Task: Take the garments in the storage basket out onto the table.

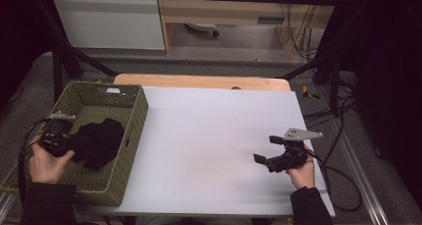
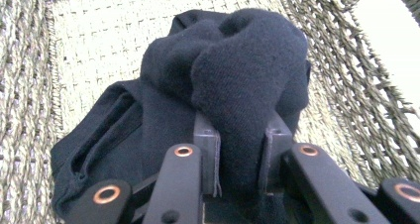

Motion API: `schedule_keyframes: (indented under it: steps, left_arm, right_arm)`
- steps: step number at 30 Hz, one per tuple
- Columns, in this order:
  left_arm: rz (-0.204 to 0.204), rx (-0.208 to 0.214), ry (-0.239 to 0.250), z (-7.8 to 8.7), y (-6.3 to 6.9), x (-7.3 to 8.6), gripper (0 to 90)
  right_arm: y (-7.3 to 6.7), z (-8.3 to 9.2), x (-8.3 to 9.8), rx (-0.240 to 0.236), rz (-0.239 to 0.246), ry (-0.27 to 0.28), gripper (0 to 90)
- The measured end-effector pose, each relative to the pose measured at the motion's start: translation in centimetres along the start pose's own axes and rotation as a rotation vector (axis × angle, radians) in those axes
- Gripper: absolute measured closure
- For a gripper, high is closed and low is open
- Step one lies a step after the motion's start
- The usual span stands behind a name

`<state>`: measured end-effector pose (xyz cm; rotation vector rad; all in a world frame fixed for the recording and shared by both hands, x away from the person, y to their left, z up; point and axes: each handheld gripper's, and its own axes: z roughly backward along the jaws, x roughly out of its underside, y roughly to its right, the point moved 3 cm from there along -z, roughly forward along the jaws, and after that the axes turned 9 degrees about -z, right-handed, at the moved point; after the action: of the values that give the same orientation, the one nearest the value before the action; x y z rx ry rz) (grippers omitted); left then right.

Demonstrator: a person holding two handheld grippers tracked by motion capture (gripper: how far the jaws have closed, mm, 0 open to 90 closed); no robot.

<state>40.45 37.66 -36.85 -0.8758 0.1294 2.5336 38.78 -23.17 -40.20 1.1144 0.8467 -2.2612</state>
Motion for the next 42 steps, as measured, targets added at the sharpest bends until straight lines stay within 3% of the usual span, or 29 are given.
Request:
schedule_keyframes:
  steps: [8,21,42]
  left_arm:
    - [-0.001,-0.005,0.050,1.8,0.5,-0.6,75.6]
    - [-0.016,-0.002,0.090,3.9,1.3,-1.3,76.1]
    - [-0.025,0.019,0.123,6.3,1.7,-2.5,76.1]
  right_arm:
    - [0.0,-0.1,0.0,0.001,0.003,-0.002,0.6]
    - [0.0,-0.1,0.1,-0.001,0.003,-0.001,0.6]
    - [-0.1,-0.1,0.1,0.000,0.002,-0.001,0.6]
